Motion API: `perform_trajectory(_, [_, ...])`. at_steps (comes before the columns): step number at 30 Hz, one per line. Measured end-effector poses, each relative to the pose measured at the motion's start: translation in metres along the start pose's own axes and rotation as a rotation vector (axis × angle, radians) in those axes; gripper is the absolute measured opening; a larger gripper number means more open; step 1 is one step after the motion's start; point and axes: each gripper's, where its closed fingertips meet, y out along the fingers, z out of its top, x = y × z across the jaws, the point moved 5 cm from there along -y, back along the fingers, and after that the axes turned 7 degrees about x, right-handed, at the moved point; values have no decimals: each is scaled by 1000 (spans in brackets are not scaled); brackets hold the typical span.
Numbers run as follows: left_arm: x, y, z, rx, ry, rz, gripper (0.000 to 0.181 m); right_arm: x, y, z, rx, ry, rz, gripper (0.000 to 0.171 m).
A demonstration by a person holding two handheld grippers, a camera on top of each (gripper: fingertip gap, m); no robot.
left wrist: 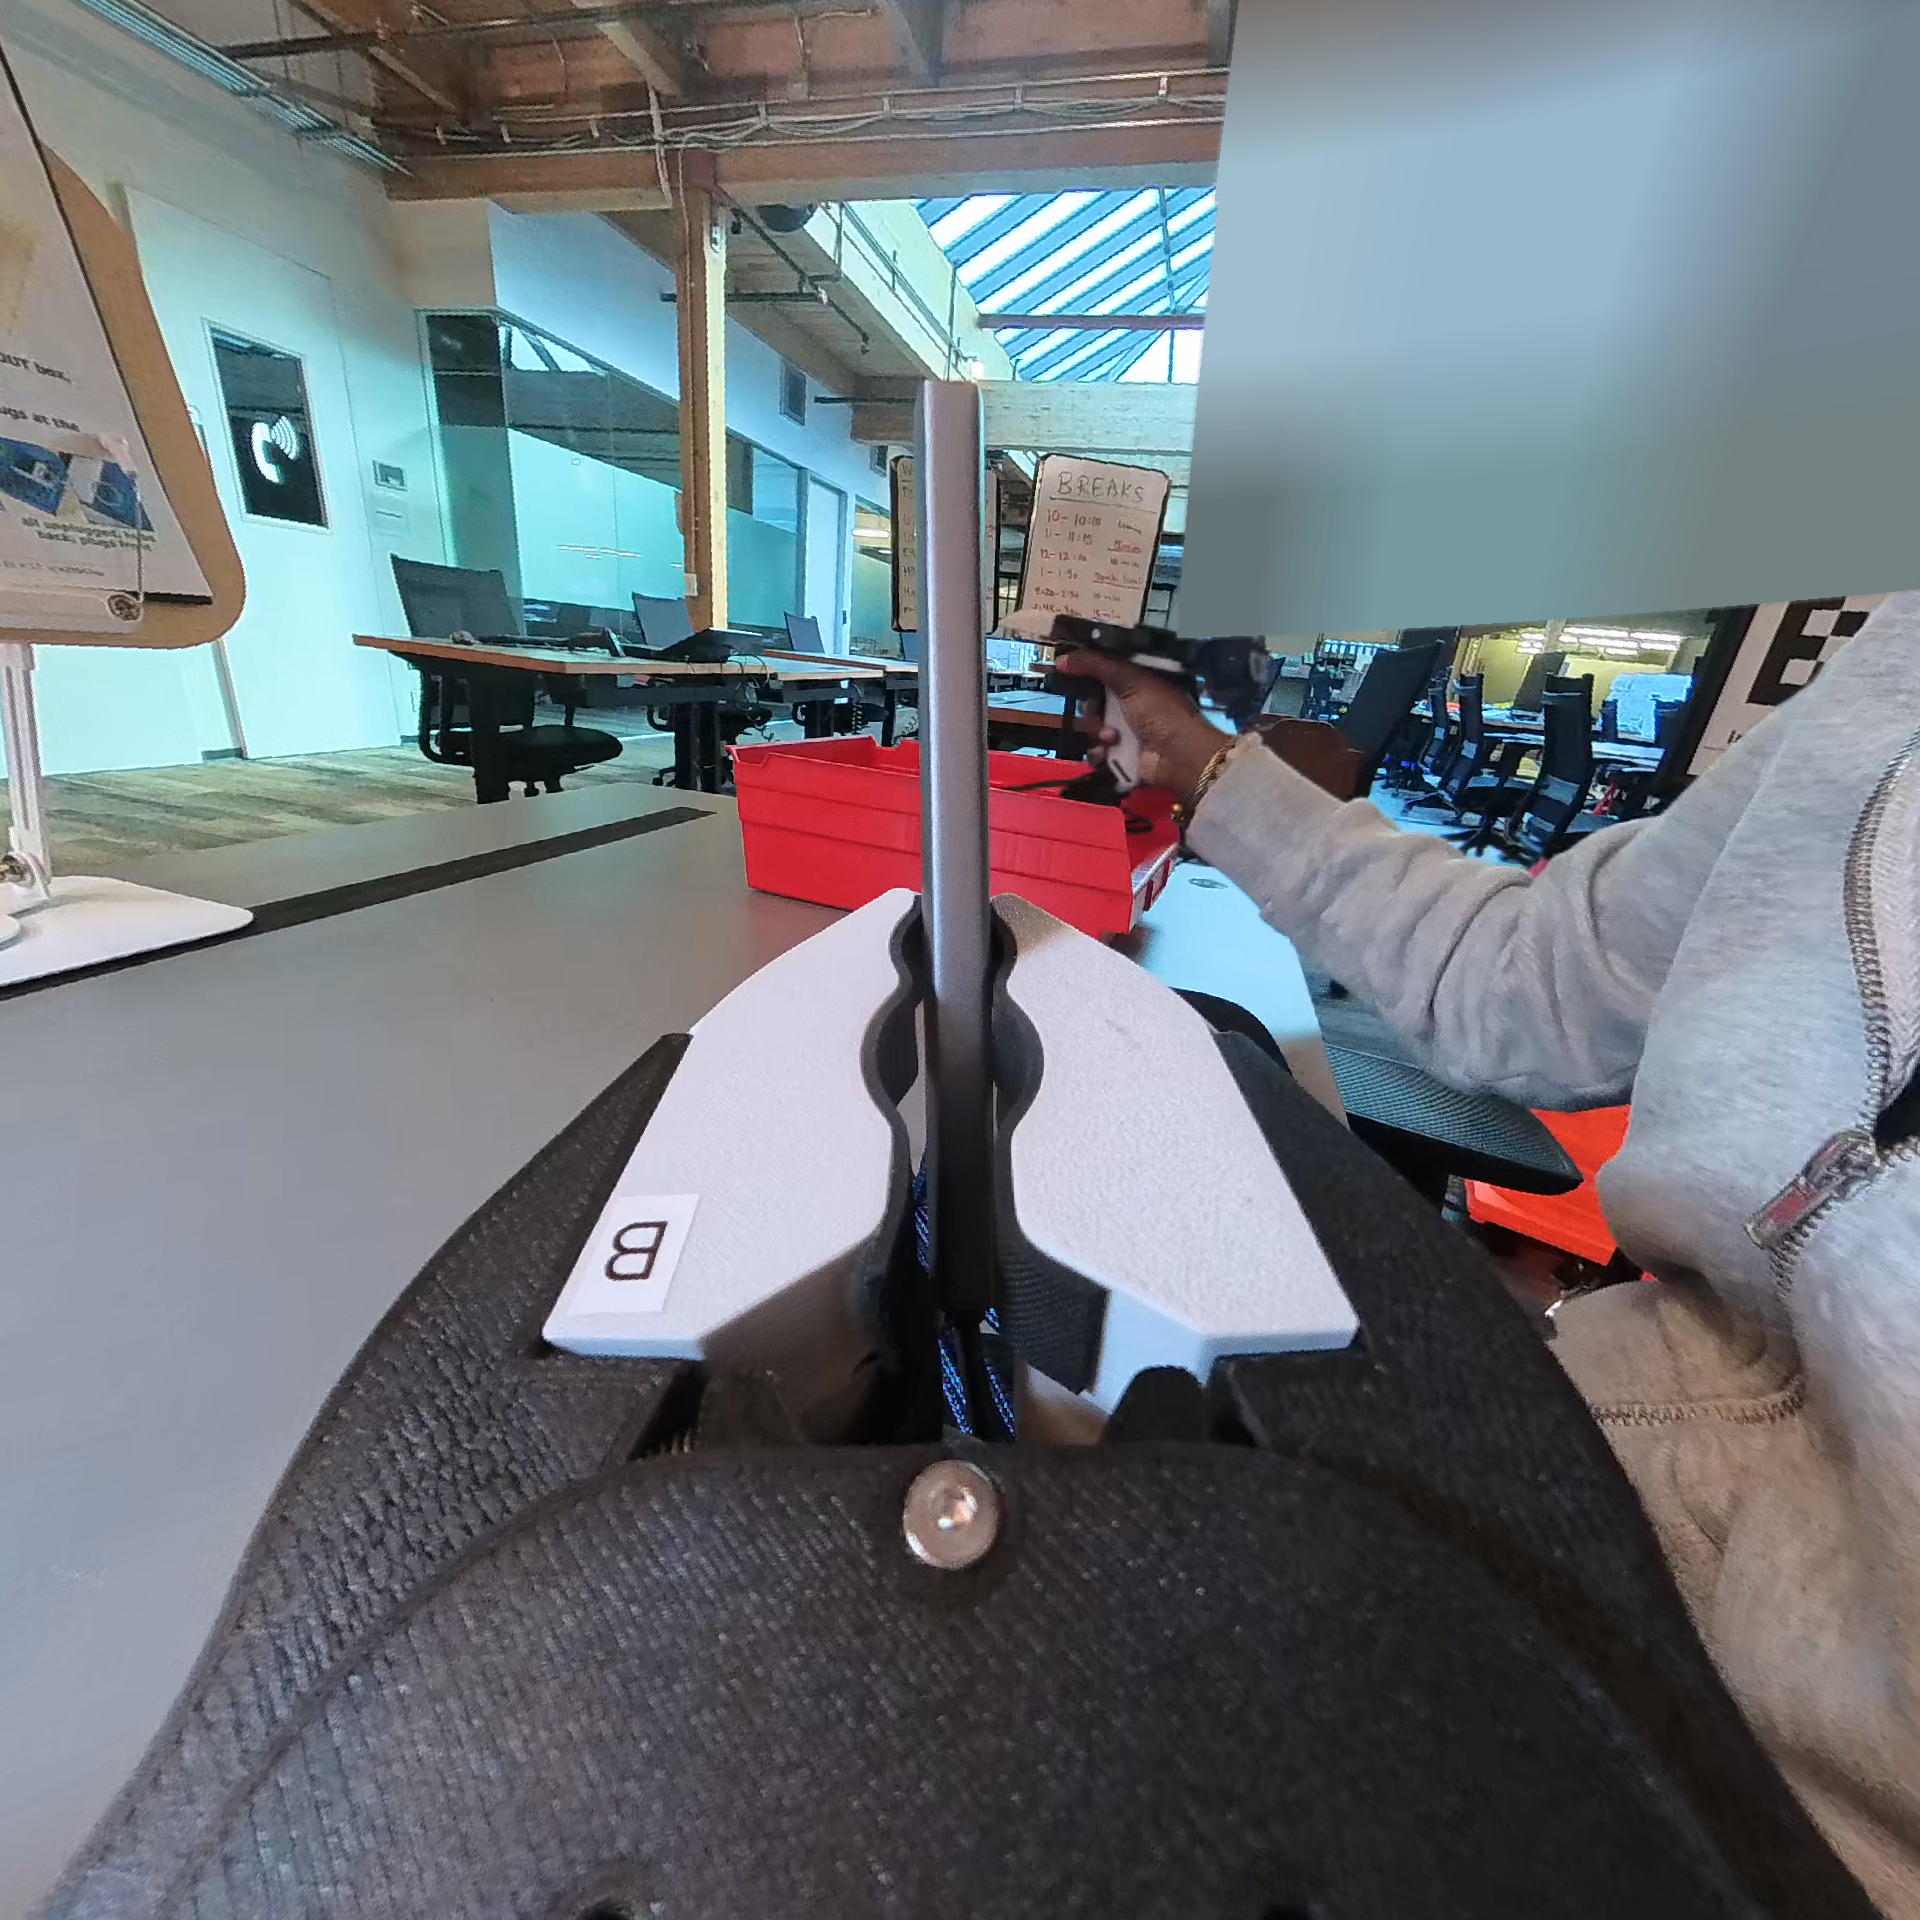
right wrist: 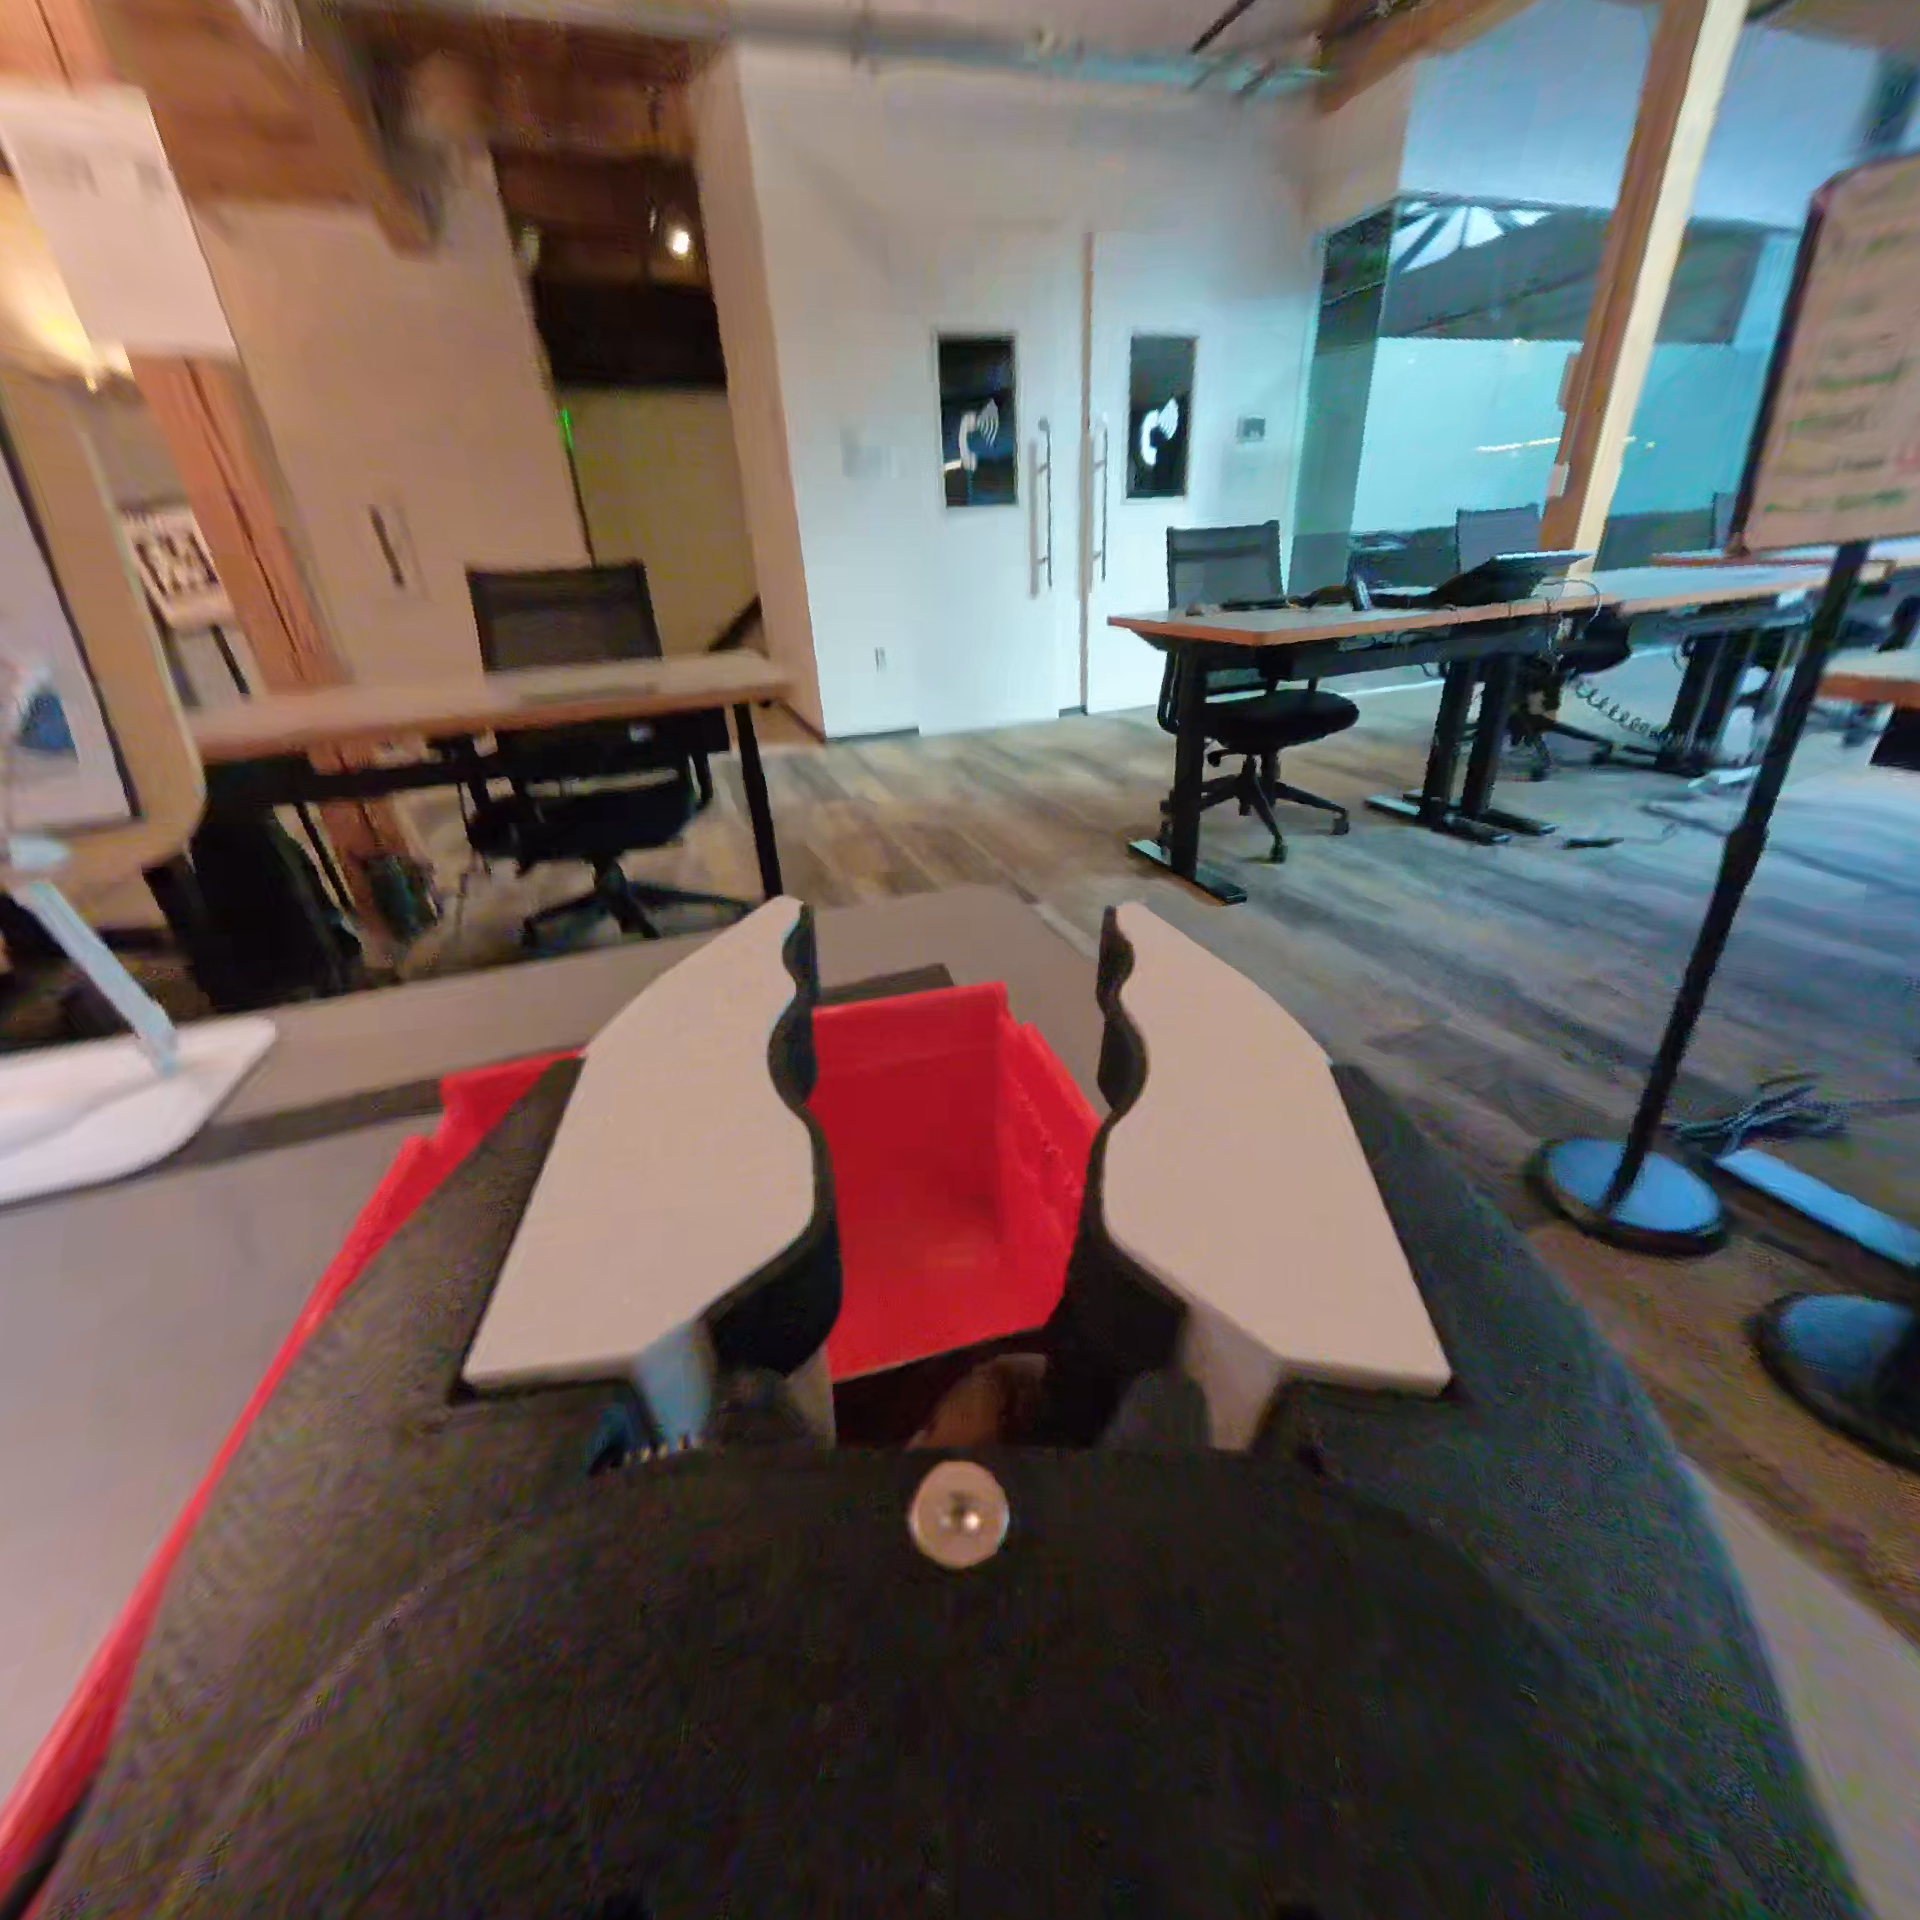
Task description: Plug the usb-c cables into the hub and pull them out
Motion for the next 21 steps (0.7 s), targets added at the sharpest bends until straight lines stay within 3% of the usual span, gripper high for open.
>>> perform_trajectory(5, [-1, 0, 0, 5, -5, 1, 9, 11, -9, -6, 170, 270, -10, 44])
perform_trajectory(9, [0, 0, 0, -1, -1, -4, 10, 12, -17, 6, 235, 389, 166, 46])
perform_trajectory(12, [1, 0, 0, -4, 5, -4, 10, 25, -25, 18, 361, 678, 295, 56])
perform_trajectory(14, [0, 0, 0, -4, 3, -4, 10, 32, -30, 20, 375, 771, 396, 54])
perform_trajectory(16, [0, 0, 0, -4, 1, -3, 10, 24, -33, 16, 256, 676, 492, 53])
perform_trajectory(18, [0, 0, 0, -4, -1, -2, 10, 8, -34, 12, 158, 442, 530, 72])
perform_trajectory(21, [0, 0, 0, -5, -1, -1, 10, -19, -39, 14, 175, 140, 630, 93])
